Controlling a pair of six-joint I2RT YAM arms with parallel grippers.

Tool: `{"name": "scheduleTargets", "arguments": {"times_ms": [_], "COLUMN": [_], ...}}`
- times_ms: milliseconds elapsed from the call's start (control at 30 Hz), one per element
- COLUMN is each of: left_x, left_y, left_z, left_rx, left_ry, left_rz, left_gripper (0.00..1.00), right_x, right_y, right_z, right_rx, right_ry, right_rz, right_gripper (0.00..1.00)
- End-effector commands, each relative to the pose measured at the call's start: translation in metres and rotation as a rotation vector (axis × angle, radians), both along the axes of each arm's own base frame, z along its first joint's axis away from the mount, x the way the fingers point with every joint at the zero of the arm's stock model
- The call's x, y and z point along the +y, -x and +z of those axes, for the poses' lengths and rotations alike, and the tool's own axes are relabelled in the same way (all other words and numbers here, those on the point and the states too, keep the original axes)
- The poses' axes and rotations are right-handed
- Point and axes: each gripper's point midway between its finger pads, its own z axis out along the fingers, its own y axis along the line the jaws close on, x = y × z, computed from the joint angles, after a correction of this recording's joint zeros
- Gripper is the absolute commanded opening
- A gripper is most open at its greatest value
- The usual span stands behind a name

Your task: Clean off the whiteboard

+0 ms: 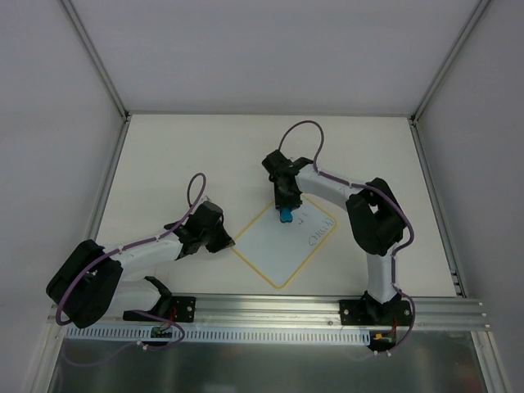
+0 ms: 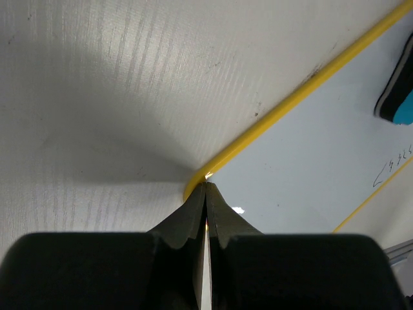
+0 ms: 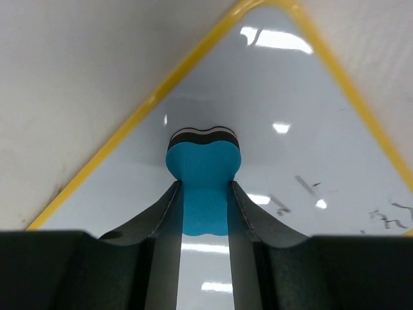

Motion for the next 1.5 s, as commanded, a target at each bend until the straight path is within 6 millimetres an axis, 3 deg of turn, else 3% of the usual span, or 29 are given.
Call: {"name": "scheduleTargets", "arguments": {"times_ms": [0,67,133,200,400,633,700,833,1067,1200,1333,1467], "left_x": [0.023,0.023,0.024,0.024,0.025,0.026,0.027,0.027,0.024,0.023,0.023,0.024], "left_y": [0.020,0.021,0.021,0.021,0.022,0.024,0.024,0.023,0.020,0.019,0.019,0.020], "left_z": [-0.024,-0.023,-0.023,-0.023,-0.023,-0.022,-0.021,-0.021,-0.019,-0.018,-0.017,-0.017], "left_rx": [0.089,0.088,0.085,0.083,0.079,0.077,0.074,0.070,0.072,0.068,0.064,0.058], "left_ry": [-0.119,-0.118,-0.116,-0.114,-0.111,-0.106,-0.105,-0.104,-0.102,-0.101,-0.098,-0.096], "left_rz": [0.005,0.007,0.012,0.014,0.016,0.018,0.022,0.025,0.018,0.015,0.014,0.017], "left_gripper": [0.00,0.00,0.00,0.00,0.00,0.00,0.00,0.00,0.00,0.00,0.00,0.00], "right_x": [0.016,0.013,-0.005,-0.030,-0.104,-0.130,-0.129,-0.107,-0.034,-0.013,-0.019,-0.057], "right_y": [0.053,0.056,0.056,0.054,0.043,0.040,0.043,0.052,0.088,0.109,0.118,0.113], "right_z": [-0.023,-0.025,-0.027,-0.035,-0.033,-0.023,-0.024,-0.025,-0.025,-0.024,-0.025,-0.030], "right_rx": [0.126,0.124,0.112,0.130,0.113,0.081,0.088,0.095,0.111,0.113,0.093,0.080], "right_ry": [0.032,0.042,0.083,0.103,0.108,0.095,0.086,0.026,-0.060,-0.083,-0.072,-0.036], "right_rz": [0.099,0.094,0.072,0.027,-0.136,-0.224,-0.227,-0.199,-0.088,-0.069,-0.111,-0.220], "right_gripper": [0.00,0.01,0.01,0.00,0.00,0.00,0.00,0.00,0.00,0.00,0.00,0.00]}}
